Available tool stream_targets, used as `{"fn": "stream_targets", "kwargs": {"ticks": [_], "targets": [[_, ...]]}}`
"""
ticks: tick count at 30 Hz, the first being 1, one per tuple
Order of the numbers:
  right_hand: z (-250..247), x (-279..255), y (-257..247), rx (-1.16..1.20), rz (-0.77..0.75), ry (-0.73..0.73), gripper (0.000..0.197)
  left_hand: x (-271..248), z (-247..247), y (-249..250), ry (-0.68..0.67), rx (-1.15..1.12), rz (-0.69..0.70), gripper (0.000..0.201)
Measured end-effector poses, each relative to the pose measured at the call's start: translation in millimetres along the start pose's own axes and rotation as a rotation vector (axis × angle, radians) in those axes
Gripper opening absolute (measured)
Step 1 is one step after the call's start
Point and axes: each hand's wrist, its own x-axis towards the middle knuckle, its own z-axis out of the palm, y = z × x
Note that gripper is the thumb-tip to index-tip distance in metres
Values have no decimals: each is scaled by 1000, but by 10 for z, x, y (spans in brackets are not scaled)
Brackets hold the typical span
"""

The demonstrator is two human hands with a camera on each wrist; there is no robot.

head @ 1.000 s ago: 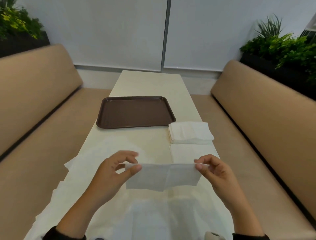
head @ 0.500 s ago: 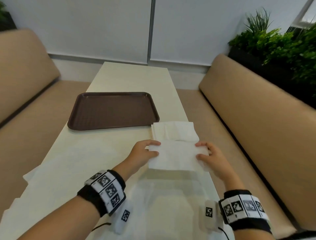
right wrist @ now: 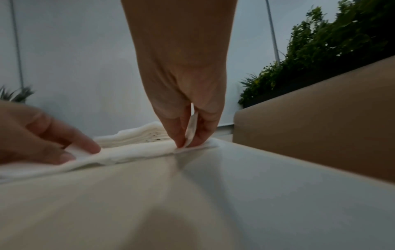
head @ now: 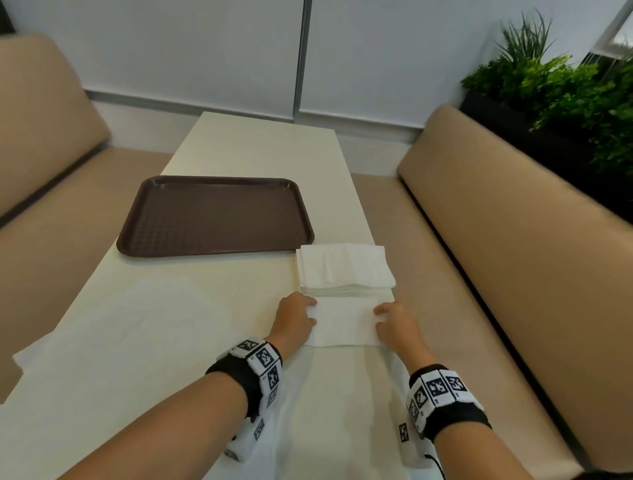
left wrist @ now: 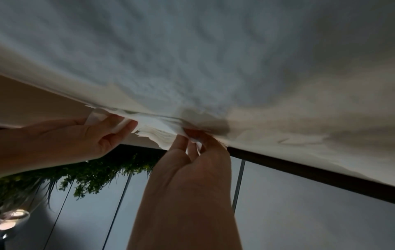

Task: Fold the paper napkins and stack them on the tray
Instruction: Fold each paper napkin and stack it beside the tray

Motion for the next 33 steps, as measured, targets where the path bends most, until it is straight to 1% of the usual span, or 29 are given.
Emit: {"fn": "stream_targets", "kwargs": {"ticks": [2, 4, 5, 6, 8, 9, 10, 12, 13, 14, 16, 18, 21, 25, 28, 30, 32, 33], "targets": [[17, -28, -2, -78, 31, -4, 39, -46, 4, 38, -36, 111, 21, 38], [-17, -74, 1, -228, 75, -24, 39, -166, -81, 79, -76, 170, 12, 42], [-29, -56, 32, -269, 111, -72, 44, -245, -175, 88, -103, 167, 9, 43], [-25, -6, 72, -288, 136, -127, 53, -344, -297, 84, -132, 139, 9, 41], [-31, 65, 43, -303, 110, -179, 71, -593, -614, 23, -177, 40, 28, 33], [-78, -35, -130, -313, 67, -174, 73, -744, -795, -40, -187, -18, 39, 29], [-138, -183, -357, -316, 0, -148, 71, -915, -976, -122, -183, -79, 43, 25], [-171, -442, -780, -304, -161, -102, 60, -1289, -1312, -339, -136, -181, 25, 16], [-142, -545, -979, -286, -245, -120, 55, -1480, -1463, -476, -96, -221, 1, 14], [-96, -647, -1177, -255, -331, -178, 50, -1668, -1598, -621, -48, -253, -31, 13], [62, -821, -1517, -207, -493, -347, 42, -2028, -1823, -921, 62, -295, -98, 17], [303, -946, -1779, -239, -601, -483, 43, -2345, -1984, -1165, 167, -351, -164, 22], [669, -1123, -2124, -291, -715, -577, 57, -2727, -2149, -1464, 304, -433, -241, 26], [996, -1330, -2397, -359, -789, -625, 93, -3063, -2266, -1754, 431, -462, -322, 20], [1118, -1489, -2456, -513, -832, -654, 114, -3229, -2320, -1882, 475, -490, -340, 18], [1173, -1560, -2433, -585, -816, -678, 125, -3308, -2351, -1900, 490, -539, -342, 9], [1224, -1623, -2391, -673, -814, -703, 136, -3362, -2374, -1915, 504, -581, -335, 21], [1236, -1667, -2368, -730, -841, -696, 139, -3376, -2379, -1929, 512, -597, -336, 23]]}}
